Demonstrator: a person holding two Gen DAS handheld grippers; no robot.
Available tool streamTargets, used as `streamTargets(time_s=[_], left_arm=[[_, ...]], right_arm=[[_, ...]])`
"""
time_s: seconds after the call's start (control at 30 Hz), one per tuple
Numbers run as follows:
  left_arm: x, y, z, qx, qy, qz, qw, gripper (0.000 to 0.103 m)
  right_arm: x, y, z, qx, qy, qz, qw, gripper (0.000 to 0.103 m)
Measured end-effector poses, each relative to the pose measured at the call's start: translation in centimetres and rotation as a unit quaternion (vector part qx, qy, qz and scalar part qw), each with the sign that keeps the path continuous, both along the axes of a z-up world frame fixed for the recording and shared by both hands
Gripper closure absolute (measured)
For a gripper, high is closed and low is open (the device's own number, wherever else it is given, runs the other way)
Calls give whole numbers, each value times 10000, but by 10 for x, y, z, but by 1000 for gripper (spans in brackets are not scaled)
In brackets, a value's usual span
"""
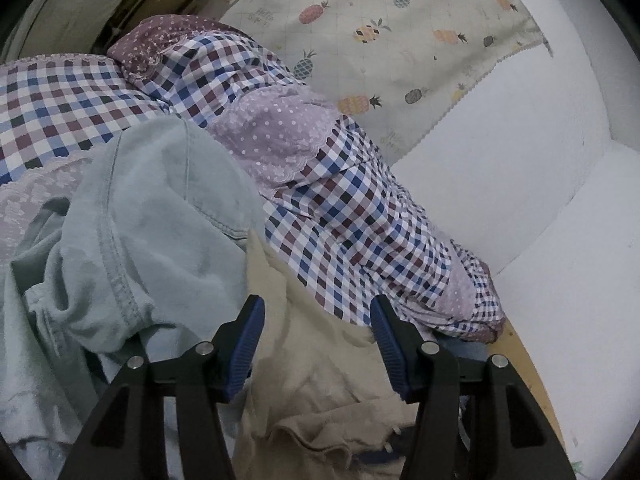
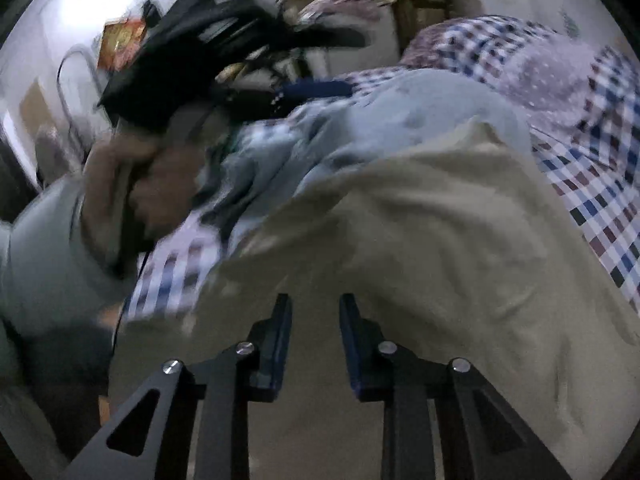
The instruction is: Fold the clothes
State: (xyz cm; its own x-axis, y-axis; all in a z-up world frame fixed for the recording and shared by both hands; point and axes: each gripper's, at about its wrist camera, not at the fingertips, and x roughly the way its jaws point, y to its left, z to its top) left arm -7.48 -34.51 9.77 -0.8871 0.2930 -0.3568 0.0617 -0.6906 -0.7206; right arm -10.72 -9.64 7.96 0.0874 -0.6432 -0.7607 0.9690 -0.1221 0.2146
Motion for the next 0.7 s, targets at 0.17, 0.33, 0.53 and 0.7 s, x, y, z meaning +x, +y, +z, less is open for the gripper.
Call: streamTargets(time_s=[0.17,0.33,0.53,0.7], left_arm=[[21,17,7,-288,-169,-124,9994,44],[67,29,-13,50,-321,110,9994,44],[97,31,-46,887,-538,278,9942,44],[93,20,-43,1179,-343,279,9920,44]], right_arm=[[35,5,-1,349,184,319,9987,75],[-2,6,28,-91,662,-899,9937,61],[-35,-29,16,290,922,-1201,9880,61],[-50,-46,13,456,797,-1221,9883,100]])
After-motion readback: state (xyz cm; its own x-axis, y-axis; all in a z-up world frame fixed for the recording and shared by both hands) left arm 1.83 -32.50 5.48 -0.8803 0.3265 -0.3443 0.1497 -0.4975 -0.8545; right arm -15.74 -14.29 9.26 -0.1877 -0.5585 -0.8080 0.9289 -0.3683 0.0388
